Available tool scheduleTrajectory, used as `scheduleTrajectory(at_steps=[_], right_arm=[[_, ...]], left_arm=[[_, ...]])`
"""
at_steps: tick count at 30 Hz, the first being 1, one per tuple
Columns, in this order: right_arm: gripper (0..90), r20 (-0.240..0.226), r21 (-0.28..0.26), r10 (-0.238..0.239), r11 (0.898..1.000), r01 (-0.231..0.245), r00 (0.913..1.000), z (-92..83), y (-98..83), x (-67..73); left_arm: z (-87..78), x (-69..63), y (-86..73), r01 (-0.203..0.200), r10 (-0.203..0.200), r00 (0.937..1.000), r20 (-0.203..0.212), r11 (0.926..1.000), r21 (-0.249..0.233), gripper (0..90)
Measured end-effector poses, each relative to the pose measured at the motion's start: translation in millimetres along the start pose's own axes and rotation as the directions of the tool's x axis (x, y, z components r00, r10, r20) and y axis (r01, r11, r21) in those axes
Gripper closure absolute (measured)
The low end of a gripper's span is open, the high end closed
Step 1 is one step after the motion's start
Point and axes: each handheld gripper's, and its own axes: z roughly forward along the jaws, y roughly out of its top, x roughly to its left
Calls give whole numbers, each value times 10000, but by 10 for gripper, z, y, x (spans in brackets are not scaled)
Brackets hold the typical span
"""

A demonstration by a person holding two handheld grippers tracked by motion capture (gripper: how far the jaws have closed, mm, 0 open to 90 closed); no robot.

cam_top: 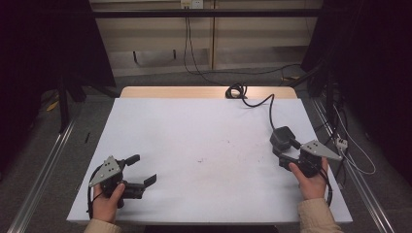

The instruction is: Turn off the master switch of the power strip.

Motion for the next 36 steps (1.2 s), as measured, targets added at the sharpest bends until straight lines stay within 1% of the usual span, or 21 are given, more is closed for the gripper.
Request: scheduleTrajectory(at_steps=[3, 5, 16, 21, 26, 27, 28, 30, 31, 33, 36], right_arm=[[295, 25, 12, -15, 10000, 15, 10000, 4, 13, -4], [296, 25, 25, -115, 9999, 115, 9999, 15, 22, -8], [334, 40, 1, 0, 10000, 0, 10000, 21, 57, -45], [352, 48, 23, -70, 10000, 70, 10000, 32, 79, -54], [391, 90, 39, 9, 10000, -10, 10000, 46, 84, -71], [418, 96, 57, 0, 10000, 0, 10000, 51, 88, -73], [418, 96, 57, 0, 10000, 0, 10000, 51, 88, -73], [447, 61, 86, -47, 10000, 46, 10000, 62, 95, -73], [470, 158, 122, 18, 9999, -20, 9999, 77, 101, -72], [474, 216, 115, 51, 9999, -54, 9998, 87, 106, -77], [487, 180, 80, 143, 9999, -145, 9997, 93, 110, -89]], left_arm=[[2, -3, 0, 42, -42, 10000, 8, 10000, 3, 31], [3, -3, 1, 35, -35, 10000, 13, 10000, 5, 31], [3, -3, 1, 33, -33, 10000, 13, 10000, -7, 30], [6, -5, 2, 25, -25, 10000, 19, 10000, -3, 31], [8, -3, 2, -26, 26, 10000, 21, 10000, 23, 31], [7, -3, 2, -27, 27, 10000, 19, 10000, 17, 31], [8, -3, 3, -28, 28, 10000, 21, 10000, 12, 31], [9, -3, 3, -32, 32, 10000, 17, 10000, 29, 31], [9, -2, 2, -34, 34, 10000, 12, 10000, 27, 31], [8, -1, 3, -39, 39, 10000, 6, 10000, 27, 31], [6, -1, 2, -29, 29, 10000, -7, 10000, 19, 31]])
